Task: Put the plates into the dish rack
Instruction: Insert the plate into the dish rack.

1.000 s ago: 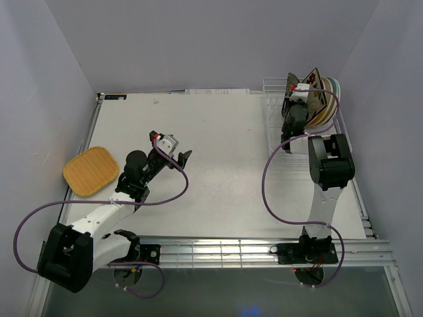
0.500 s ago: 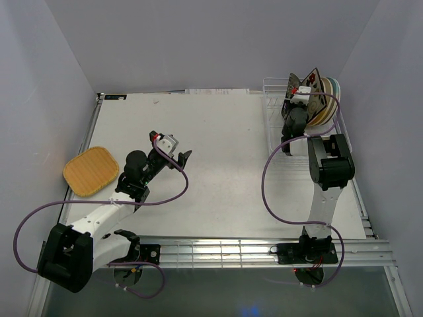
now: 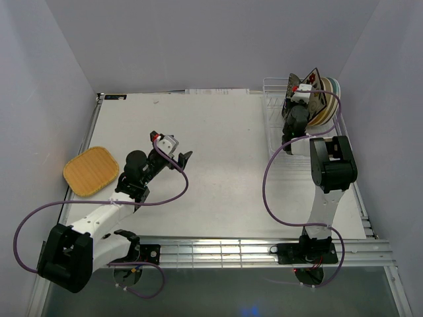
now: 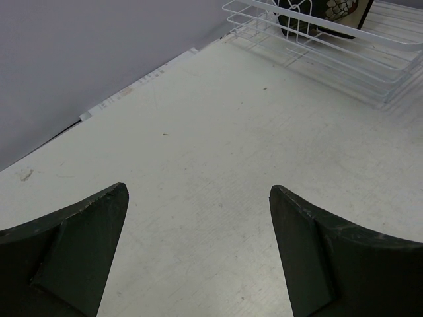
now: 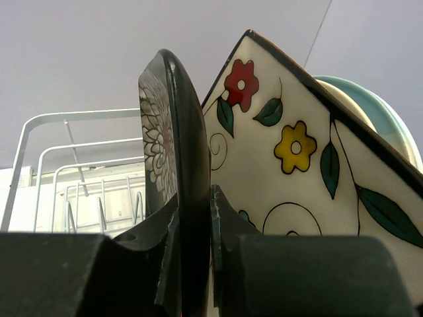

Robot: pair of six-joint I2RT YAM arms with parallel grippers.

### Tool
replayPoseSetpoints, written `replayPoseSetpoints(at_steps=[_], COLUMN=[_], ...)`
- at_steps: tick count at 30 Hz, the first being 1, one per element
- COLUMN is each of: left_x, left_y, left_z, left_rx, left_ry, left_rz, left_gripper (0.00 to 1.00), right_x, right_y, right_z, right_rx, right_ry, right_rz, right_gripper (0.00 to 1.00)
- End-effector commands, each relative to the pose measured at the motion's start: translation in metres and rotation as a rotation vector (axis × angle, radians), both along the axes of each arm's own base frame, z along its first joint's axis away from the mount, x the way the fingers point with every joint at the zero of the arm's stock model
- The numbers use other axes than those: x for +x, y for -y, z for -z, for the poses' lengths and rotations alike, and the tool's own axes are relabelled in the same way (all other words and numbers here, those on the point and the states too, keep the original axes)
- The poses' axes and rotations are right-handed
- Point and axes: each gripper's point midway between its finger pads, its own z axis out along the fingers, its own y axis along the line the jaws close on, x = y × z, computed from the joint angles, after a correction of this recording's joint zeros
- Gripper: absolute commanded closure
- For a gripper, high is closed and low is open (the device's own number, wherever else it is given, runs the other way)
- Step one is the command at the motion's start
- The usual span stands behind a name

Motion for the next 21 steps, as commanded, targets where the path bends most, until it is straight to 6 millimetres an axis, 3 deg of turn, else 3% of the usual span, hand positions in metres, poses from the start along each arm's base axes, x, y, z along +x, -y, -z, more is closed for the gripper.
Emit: replayPoseSetpoints(at_steps=[1,13,21], left_x=[-0.004,-0.004,-0.004], left_y=[0.001,0.005,0.005], left_z=[-0.012,-0.007,-0.007], left_rx=[-0.018,-0.014,-0.013], left_ry=[0.01,-0.013,-0.018], left_rz=[0.019,0.037,0.037], left_gripper=[0.02,0.02,0.02], right_x=[-0.043,-0.042,-0.061], right_y=[0.012,0.014,0.02], right_z=[-0.167,-0.183,-0.202], right_rx=[0.065,0.015,0.033], right_ry=[0.558,0.611,0.669], right_rz=[0.025,0.048,0.051], right_gripper=[0.92,0.92,0.92])
